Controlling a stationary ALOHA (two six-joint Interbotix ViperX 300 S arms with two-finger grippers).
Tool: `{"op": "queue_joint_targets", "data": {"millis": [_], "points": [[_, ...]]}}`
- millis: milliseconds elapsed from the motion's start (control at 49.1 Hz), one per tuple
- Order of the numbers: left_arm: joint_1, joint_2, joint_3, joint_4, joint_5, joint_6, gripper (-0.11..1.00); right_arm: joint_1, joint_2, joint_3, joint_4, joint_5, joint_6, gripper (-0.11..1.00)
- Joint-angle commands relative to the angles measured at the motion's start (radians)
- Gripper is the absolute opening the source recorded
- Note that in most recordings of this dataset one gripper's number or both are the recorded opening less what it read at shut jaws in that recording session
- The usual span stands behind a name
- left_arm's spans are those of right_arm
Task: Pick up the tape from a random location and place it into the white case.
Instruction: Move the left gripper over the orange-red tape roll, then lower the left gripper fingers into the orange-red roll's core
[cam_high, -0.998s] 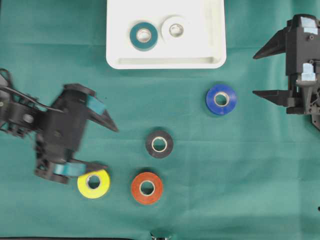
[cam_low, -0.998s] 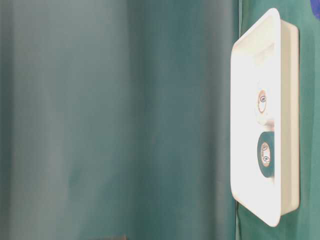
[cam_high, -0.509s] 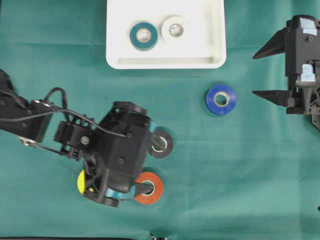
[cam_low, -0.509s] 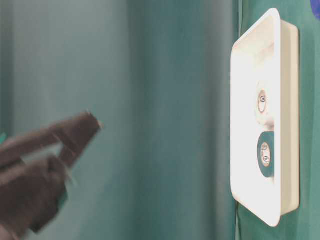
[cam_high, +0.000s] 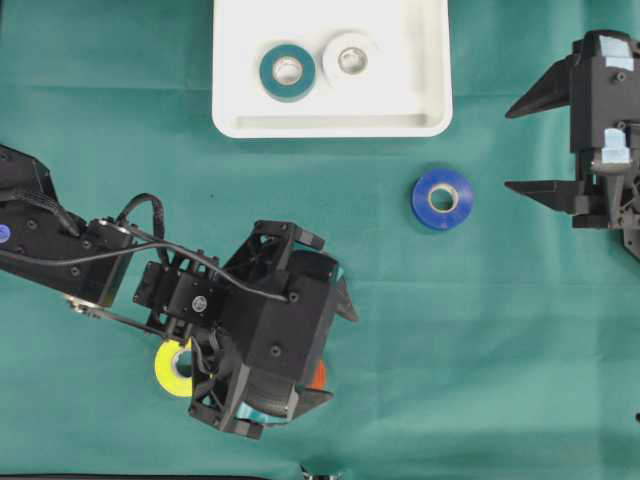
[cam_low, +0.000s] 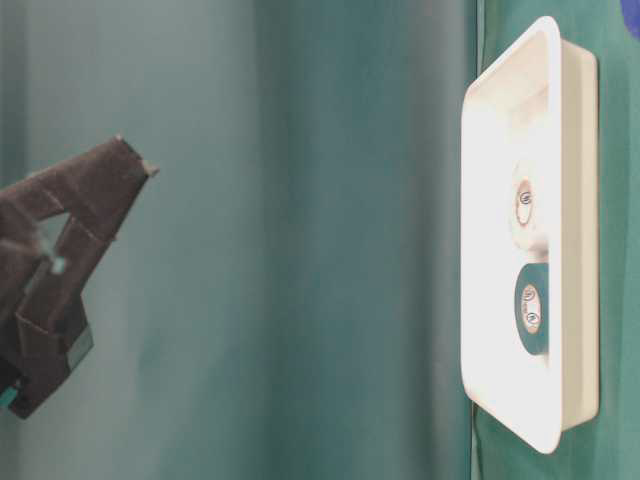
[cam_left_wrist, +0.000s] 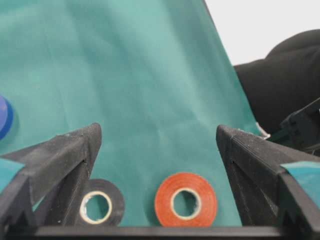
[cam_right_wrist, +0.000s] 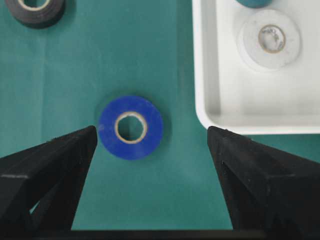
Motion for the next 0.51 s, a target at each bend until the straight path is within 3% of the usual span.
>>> {"op": "queue_joint_targets", "data": {"millis": [0, 285, 489], "points": [[-0.003, -0.014, -0.023, -0.002, -0.002, -0.003, 1.00, 0.000, -0.003, -0.017, -0.002, -0.008, 0.000, 0.88], [-0.005, 0.011, -0.040, -0.002, 0.052, -0.008, 1.00, 0.000, -0.003, -0.017, -0.002, -0.005, 0.000, 0.88], [-0.011, 0.063, -0.120, -0.002, 0.249, -0.009, 1.00, 0.000, -0.003, -0.017, -0.002, -0.005, 0.005, 0.88]]}}
